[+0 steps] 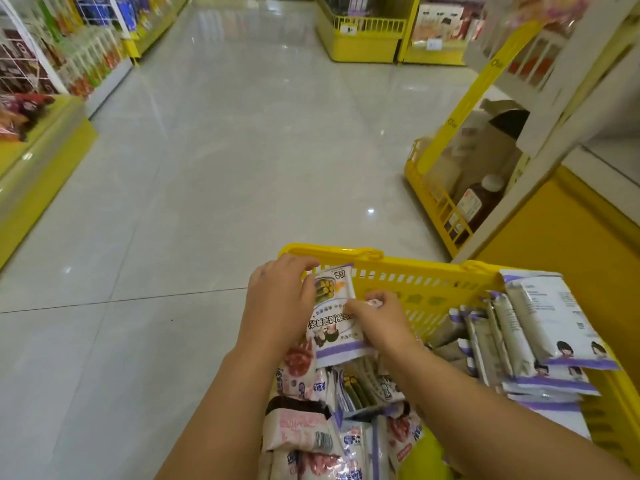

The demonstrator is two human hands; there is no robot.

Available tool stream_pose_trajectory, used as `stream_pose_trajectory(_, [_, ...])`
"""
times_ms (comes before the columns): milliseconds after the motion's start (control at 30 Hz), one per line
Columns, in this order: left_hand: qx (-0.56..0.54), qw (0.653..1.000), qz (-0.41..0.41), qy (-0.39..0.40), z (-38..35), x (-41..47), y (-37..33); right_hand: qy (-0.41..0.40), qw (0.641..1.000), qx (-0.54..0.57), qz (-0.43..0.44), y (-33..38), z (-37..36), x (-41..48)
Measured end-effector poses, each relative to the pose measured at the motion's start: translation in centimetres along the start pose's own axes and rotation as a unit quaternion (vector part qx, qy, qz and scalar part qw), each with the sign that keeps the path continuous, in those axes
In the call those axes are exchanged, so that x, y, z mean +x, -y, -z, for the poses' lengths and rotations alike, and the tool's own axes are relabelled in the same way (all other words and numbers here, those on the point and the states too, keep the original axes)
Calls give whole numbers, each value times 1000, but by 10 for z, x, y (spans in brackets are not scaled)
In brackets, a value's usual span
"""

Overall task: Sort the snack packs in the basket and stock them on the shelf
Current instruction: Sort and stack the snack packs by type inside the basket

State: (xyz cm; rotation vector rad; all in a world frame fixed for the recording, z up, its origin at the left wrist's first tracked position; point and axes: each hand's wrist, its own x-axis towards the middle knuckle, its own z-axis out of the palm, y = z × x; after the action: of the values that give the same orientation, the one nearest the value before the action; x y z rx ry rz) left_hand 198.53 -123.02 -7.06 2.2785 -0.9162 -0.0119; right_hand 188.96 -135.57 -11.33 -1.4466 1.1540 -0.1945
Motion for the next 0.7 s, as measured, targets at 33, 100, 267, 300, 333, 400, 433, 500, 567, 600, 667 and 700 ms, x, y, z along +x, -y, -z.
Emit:
stream_pose_trajectory(33, [-4,1000,-3,-5,1,0,-4,-16,999,-11,27,4,8,-4])
stream_pose_trajectory(100, [-24,1000,-1,0,1,1,-11,-22,997,-40,70,11,24,-14])
stream_pose_trajectory(267, [-122,987,57,85,-8,-4,-30,8,987,-81,141,28,63,-47])
stream_pose_trajectory(300, [-165,978,80,103,-10,-5,-34,15,982,-98,163,33,73,-56])
stream_pose_trajectory(333, [-217,962,111,120,-12,-5,-38,20,975,-114,187,38,83,-64])
stream_pose_trajectory(400, [-310,917,187,168,-15,-8,-49,20,962,-137,235,48,106,-83])
stream_pose_trajectory(433, [-354,885,226,200,-15,-9,-57,12,956,-143,256,52,119,-92])
stream_pose_trajectory(500, [-460,800,267,277,-19,-12,-76,-14,950,-141,279,57,145,-106])
stream_pose_trajectory(567, [-544,727,248,338,-25,-16,-100,-52,949,-125,284,57,169,-117])
stream_pose_trajectory(600, [-554,718,225,357,-27,-19,-112,-69,951,-118,279,57,182,-122])
stream_pose_trajectory(667, [-549,725,193,368,-30,-22,-132,-80,959,-101,254,55,204,-133])
stream_pose_trajectory(700, [-547,731,188,363,-30,-22,-139,-78,963,-95,238,54,216,-139])
